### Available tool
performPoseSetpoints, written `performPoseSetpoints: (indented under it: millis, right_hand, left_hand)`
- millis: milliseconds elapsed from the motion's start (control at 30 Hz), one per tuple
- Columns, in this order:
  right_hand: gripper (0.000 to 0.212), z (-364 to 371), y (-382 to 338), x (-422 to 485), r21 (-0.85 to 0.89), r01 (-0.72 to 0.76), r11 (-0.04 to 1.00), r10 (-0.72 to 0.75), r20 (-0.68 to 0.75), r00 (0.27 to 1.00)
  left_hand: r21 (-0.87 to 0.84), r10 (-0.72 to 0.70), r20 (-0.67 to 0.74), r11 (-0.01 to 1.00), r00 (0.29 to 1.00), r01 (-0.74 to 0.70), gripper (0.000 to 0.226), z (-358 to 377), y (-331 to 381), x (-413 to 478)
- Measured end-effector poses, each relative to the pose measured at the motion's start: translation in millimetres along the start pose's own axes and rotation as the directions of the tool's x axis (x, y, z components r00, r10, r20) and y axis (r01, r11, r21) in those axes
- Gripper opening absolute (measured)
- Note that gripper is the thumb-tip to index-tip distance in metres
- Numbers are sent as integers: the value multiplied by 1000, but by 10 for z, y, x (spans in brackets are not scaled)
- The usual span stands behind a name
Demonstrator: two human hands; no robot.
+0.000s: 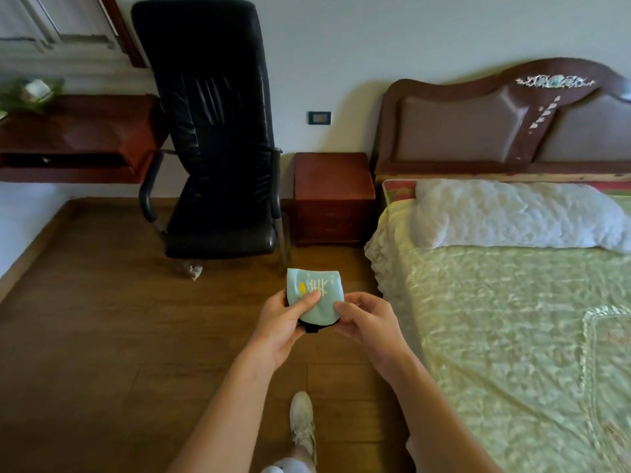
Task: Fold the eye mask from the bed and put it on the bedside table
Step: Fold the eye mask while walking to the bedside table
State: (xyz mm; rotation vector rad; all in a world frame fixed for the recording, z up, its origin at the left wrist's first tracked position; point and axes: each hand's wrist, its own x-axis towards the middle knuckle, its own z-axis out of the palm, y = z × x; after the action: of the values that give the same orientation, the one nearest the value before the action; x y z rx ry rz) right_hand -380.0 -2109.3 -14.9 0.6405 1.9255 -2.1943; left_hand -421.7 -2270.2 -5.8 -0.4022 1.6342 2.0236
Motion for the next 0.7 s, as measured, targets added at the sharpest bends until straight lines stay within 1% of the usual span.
performPoseSetpoints:
  millis: [100,267,333,533,633,700]
  right_hand:
    - [20,176,-289,587,33,-9,999,9,-20,1000]
    - [20,343,-750,1367,49,8,999,-5,-54,999]
    - [19,346,-883,1658,55,8,998,-4,-66,998]
    - [21,222,-1183,2563,101,-16,995,24,-71,997]
    - [20,66,-1322,3089,116,-14,993,23,-73,997]
    - [19,-55,-1425,3466,117,-17,993,25,-71,997]
  left_hand:
    - [41,17,17,999,1000,-18,46,-69,428,594]
    - [44,11,41,999,999,-13,41,-50,1035,1366]
    - [54,5,47,998,999,-8,42,-9,1212,1654]
    - [62,-16,61,998,998,13,38,217,1601,2530]
    - [53,-35,60,998,998,32,31,407,1783,3025]
    - [53,-45,48,998,998,42,32,561,1899,3373]
